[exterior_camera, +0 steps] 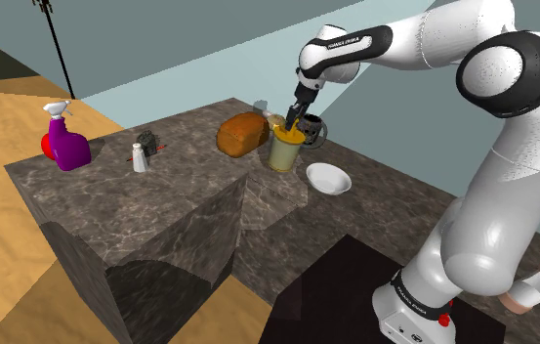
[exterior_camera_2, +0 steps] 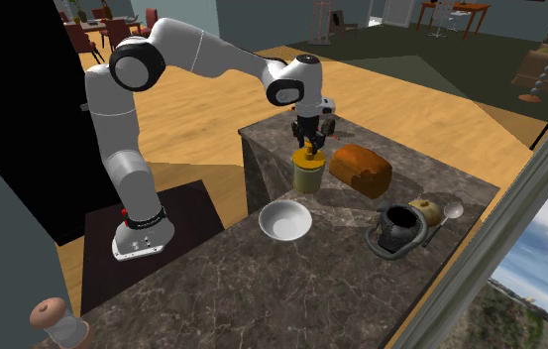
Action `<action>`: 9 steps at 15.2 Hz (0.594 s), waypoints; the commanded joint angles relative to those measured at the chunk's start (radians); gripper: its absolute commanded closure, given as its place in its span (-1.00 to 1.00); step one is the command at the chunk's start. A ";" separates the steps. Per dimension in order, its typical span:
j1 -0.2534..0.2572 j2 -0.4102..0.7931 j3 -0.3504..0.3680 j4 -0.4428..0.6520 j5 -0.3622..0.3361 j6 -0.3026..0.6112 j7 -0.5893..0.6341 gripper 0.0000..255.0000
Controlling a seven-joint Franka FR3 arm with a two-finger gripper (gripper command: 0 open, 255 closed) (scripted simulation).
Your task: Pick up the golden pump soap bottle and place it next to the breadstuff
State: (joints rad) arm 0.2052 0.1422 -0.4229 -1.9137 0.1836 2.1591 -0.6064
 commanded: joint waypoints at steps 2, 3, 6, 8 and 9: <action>-0.001 0.017 0.003 -0.021 0.013 0.038 -0.009 1.00; -0.002 0.023 0.004 -0.028 0.017 0.050 -0.013 1.00; -0.004 0.040 0.007 -0.049 0.030 0.085 -0.024 1.00; -0.005 0.052 0.009 -0.062 0.040 0.108 -0.033 1.00; -0.006 0.059 0.010 -0.068 0.045 0.120 -0.037 1.00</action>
State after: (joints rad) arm 0.1983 0.1959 -0.4144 -1.9762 0.2251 2.2676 -0.6421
